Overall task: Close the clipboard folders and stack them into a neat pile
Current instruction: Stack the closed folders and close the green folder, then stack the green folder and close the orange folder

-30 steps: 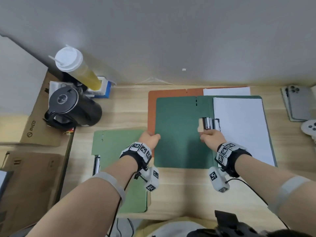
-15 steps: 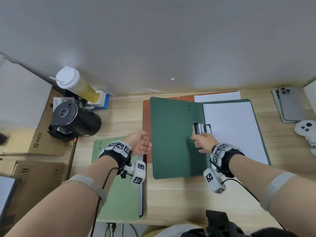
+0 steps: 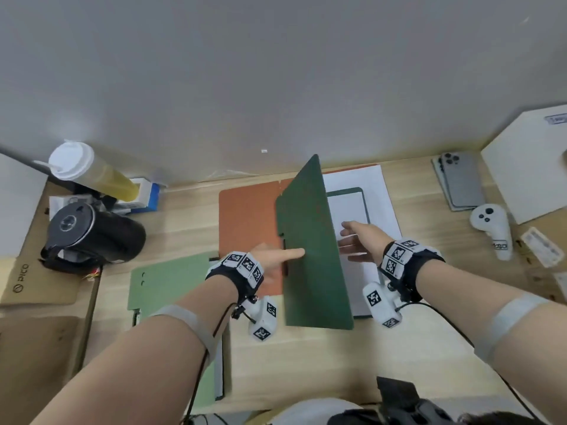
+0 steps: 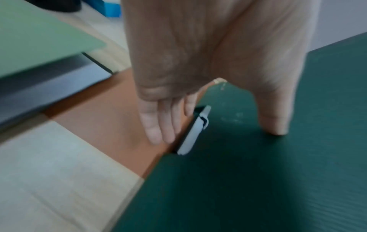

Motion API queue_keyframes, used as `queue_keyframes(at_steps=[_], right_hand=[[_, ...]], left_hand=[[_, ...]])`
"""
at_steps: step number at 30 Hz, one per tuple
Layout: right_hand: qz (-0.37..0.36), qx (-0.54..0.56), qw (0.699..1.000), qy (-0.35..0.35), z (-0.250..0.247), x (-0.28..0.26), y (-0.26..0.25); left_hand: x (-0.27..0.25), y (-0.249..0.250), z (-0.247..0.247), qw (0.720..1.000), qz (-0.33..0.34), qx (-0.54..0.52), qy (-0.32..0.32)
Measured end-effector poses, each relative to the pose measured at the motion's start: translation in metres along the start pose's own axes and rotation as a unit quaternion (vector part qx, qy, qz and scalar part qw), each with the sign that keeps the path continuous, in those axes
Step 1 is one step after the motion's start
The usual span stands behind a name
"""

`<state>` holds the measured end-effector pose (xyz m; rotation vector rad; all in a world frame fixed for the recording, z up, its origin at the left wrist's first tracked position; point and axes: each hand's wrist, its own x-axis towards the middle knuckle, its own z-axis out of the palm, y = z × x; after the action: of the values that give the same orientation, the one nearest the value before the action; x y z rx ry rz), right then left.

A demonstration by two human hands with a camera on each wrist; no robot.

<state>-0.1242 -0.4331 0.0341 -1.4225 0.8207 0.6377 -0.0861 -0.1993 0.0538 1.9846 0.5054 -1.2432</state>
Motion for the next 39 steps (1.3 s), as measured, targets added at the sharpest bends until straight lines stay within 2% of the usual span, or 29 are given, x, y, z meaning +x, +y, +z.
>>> queue_keyframes(at_steps=[4, 6, 9, 11, 14, 17, 20, 24, 28, 31, 34, 39], right_hand=[[0.044, 0.041, 0.996, 0.058, -0.069, 0.005, 0.021], [0.061, 0.035, 0.995, 0.066, -0.089, 0.011, 0.034], [0.060, 0.022, 0.996, 0.063, -0.086, 0.018, 0.046], [0.045, 0.003, 0.996, 0.074, -0.074, 0.022, 0.048], [0.030, -0.033, 0.992, 0.114, -0.061, 0.025, 0.046], [0.037, -0.047, 0.991, 0.118, -0.052, 0.025, 0.040], [0.024, -0.072, 0.987, 0.141, -0.040, 0.026, 0.035], [-0.012, -0.121, 0.985, 0.120, -0.001, 0.026, 0.019], [-0.020, -0.182, 0.980, 0.074, 0.070, 0.030, 0.008], [-0.003, -0.178, 0.984, 0.026, 0.135, 0.031, 0.013], [0.031, -0.187, 0.981, -0.038, 0.199, 0.034, 0.027], [0.050, -0.250, 0.960, -0.117, 0.284, 0.030, 0.047]], left_hand=[[0.028, 0.000, 0.039, 0.993, -0.016, 0.038, 0.112], [0.042, -0.002, 0.052, 0.990, -0.022, 0.017, 0.138], [0.048, -0.001, 0.057, 0.988, -0.038, 0.005, 0.148], [0.049, -0.001, 0.053, 0.990, -0.053, 0.011, 0.132], [0.049, -0.010, 0.040, 0.992, -0.041, 0.063, 0.098], [0.048, -0.026, 0.024, 0.998, -0.004, -0.044, 0.032], [0.041, -0.040, 0.004, 0.990, 0.024, -0.136, -0.041], [0.025, -0.067, -0.031, 0.982, 0.047, -0.176, -0.056], [0.017, -0.118, -0.076, 0.984, 0.021, -0.176, 0.026], [0.012, -0.159, -0.111, 0.978, -0.014, -0.145, 0.148], [0.003, -0.201, -0.146, 0.955, -0.051, -0.138, 0.259], [-0.003, -0.269, -0.188, 0.926, -0.088, -0.173, 0.325]])
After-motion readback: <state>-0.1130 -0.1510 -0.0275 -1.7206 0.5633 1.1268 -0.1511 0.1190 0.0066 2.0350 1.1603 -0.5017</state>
